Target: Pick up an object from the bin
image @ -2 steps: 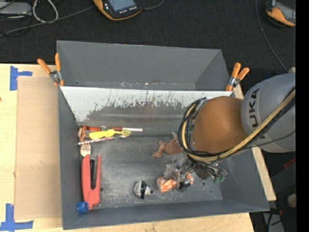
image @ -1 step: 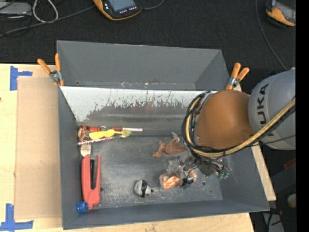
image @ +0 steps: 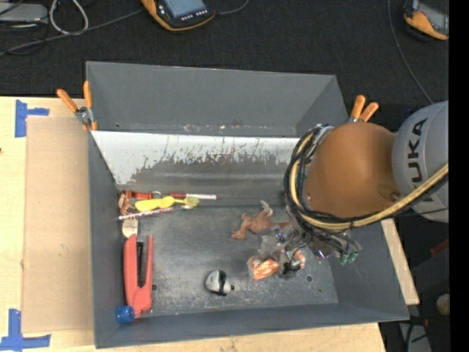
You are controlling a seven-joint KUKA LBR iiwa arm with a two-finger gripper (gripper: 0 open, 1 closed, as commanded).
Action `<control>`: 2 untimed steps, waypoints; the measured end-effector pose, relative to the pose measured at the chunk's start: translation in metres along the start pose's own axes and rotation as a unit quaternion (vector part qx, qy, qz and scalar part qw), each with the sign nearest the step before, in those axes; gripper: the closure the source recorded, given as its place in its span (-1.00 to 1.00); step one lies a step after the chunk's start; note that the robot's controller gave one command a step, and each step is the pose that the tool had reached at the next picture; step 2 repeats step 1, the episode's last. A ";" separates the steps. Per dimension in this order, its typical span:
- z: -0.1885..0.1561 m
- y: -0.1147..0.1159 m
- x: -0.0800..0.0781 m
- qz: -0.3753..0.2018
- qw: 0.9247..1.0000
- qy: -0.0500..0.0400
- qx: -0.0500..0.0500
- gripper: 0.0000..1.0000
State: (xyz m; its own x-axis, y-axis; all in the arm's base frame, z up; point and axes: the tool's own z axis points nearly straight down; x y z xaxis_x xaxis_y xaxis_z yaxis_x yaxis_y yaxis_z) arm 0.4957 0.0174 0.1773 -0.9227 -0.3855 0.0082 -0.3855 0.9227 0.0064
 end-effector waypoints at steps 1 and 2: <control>-0.036 0.001 0.001 0.001 1.000 0.002 -0.001 1.00; -0.036 0.001 0.001 0.001 1.000 0.002 -0.001 1.00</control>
Offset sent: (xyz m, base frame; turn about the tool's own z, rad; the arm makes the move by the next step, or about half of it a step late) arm -0.0012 0.0002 0.0611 0.0008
